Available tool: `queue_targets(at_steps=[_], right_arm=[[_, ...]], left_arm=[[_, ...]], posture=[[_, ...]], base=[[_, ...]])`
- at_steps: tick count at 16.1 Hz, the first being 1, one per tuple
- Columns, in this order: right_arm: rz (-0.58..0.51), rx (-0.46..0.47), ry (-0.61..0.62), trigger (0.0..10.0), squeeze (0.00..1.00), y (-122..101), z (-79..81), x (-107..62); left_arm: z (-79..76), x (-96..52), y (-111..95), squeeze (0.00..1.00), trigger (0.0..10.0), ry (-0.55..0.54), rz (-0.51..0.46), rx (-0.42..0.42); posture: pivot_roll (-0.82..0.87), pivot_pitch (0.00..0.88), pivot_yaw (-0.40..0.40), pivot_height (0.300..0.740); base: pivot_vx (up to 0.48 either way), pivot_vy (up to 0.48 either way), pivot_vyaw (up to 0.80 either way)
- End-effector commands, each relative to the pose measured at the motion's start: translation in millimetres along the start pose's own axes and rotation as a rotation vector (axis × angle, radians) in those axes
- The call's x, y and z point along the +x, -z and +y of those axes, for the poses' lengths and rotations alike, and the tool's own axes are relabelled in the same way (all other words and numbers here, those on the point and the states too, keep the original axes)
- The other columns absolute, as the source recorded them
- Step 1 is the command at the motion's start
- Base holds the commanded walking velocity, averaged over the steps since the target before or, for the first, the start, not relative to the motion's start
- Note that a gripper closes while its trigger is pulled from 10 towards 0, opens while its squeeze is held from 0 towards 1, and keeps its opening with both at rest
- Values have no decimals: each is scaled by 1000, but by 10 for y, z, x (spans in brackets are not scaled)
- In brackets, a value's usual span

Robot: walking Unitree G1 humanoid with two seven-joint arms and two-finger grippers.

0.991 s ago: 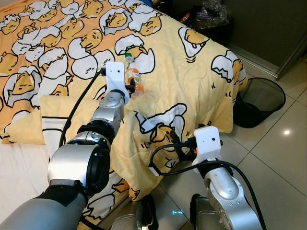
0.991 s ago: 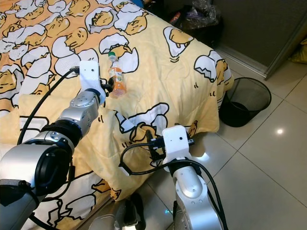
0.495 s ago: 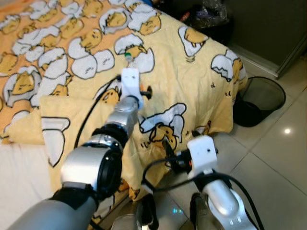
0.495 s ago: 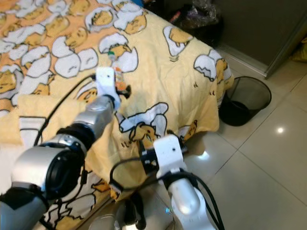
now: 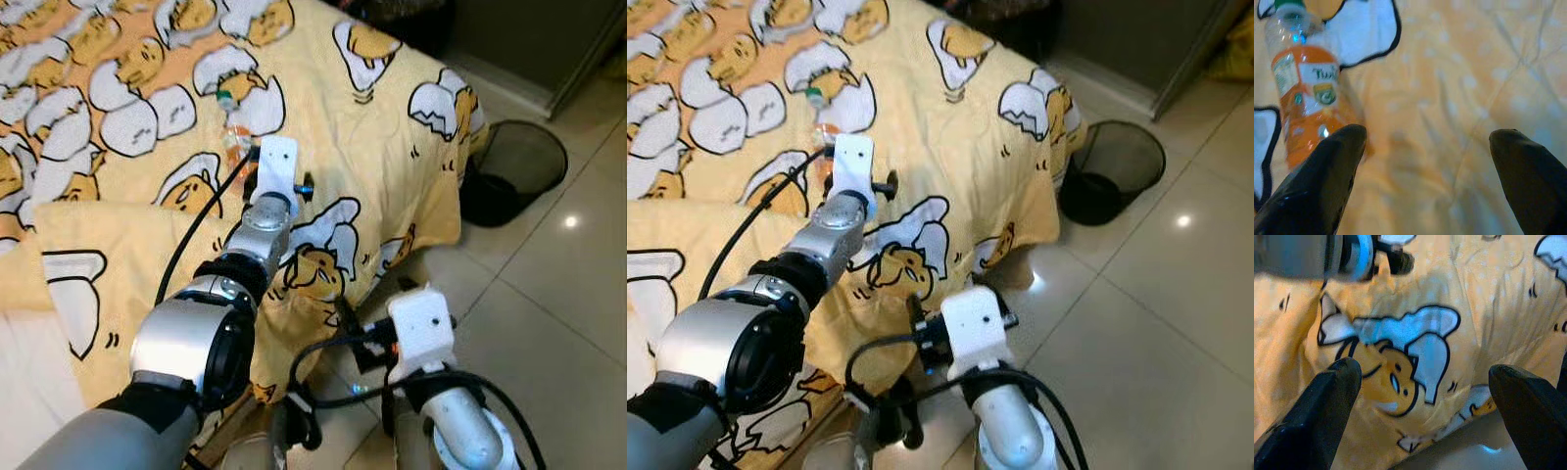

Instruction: Clean up the room

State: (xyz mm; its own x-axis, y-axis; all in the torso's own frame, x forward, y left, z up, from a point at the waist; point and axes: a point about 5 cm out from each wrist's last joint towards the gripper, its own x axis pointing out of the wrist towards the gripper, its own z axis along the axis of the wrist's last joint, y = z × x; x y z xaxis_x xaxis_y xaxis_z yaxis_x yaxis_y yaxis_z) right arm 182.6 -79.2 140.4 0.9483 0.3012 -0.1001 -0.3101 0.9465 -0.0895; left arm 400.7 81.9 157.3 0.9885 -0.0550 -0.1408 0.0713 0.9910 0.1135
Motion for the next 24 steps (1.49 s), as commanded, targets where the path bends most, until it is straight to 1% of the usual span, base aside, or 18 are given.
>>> queue_targets(at_steps=[1, 2, 4, 5, 6, 7, 8, 9, 10, 11, 12, 14, 16, 18, 20, 21, 23, 24], right_arm=[[-6, 15, -7, 10000, 0, -41, 35, -17], [-34, 12, 40, 10000, 0, -109, -60, 15], [-36, 35, 104, 10000, 0, -116, -199, 92], [-15, 73, 169, 10000, 0, -65, -357, 205], [1, 109, 225, 10000, 0, -15, -510, 318], [3, 128, 250, 10000, 0, 22, -626, 439], [5, 134, 256, 10000, 0, 36, -670, 496], [10, 131, 262, 10000, 0, 66, -768, 660], [17, 125, 267, 10000, 0, 97, -844, 785], [21, 112, 263, 10000, 0, 119, -881, 862], [21, 109, 244, 10000, 0, 115, -881, 913], [19, 107, 206, 10000, 0, 123, -879, 991], [23, 102, 177, 10000, 0, 157, -892, 1058], [8, 83, 141, 10000, 0, 161, -898, 1138], [9, 37, 134, 10000, 0, 222, -909, 1056], [8, 14, 131, 10000, 0, 265, -894, 946], [-9, -4, 121, 10000, 0, 326, -864, 789], [-32, 23, 136, 10000, 0, 332, -858, 772]], left_arm=[[4, -8, -13, 0, 10000, 17, -43, 18], [21, -39, -115, 0, 10000, 76, -194, 60], [220, -128, -55, 0, 10000, 98, -265, -6], [418, -286, 12, 0, 10000, 110, -304, -25], [616, -438, 101, 0, 10000, 70, -294, 1], [757, -505, 199, 0, 10000, 12, -259, 15], [811, -525, 244, 0, 10000, -12, -247, 16], [989, -549, 408, 0, 10000, -114, -169, 12], [1098, -556, 505, 0, 10000, -188, -116, -6], [1156, -591, 507, 0, 10000, -224, -114, 14], [1203, -625, 492, 0, 10000, -249, -120, 41], [1243, -742, 484, 0, 10000, -256, -80, 46], [1300, -759, 501, 0, 10000, -289, -56, 39], [1285, -733, 497, 0, 10000, -299, -49, 32], [1273, -884, 476, 0, 10000, -267, -72, 61], [1278, -1048, 464, 0, 10000, -223, -91, 48], [1296, -1239, 427, 0, 10000, -199, -130, 21], [1247, -1241, 393, 0, 10000, -176, -174, 27]], posture=[[-398, 360, 184, 736], [-376, 350, 179, 736], [-330, 323, 170, 736], [-290, 288, 164, 736], [-260, 262, 156, 736], [-223, 227, 139, 736], [-215, 217, 134, 736], [-179, 174, 113, 736], [-162, 145, 98, 736], [-147, 118, 83, 736], [-140, 104, 75, 736], [-129, 80, 55, 736], [-124, 68, 44, 736], [-121, 46, 32, 736], [-102, 17, 23, 736], [-89, 5, 8, 740], [-60, 0, -12, 740], [-46, 0, -23, 740]], base=[[0, 0, 0], [0, 0, 0], [0, 0, 0], [0, 0, 0], [0, -480, 0], [0, -472, 688], [0, -472, 688], [0, -465, 619], [0, -465, 606], [0, -461, 587], [0, -458, 581], [0, -461, 575], [0, -461, 553], [0, -461, 544], [0, -461, 544], [0, 0, 0], [0, 0, 0], [0, 0, 0]])
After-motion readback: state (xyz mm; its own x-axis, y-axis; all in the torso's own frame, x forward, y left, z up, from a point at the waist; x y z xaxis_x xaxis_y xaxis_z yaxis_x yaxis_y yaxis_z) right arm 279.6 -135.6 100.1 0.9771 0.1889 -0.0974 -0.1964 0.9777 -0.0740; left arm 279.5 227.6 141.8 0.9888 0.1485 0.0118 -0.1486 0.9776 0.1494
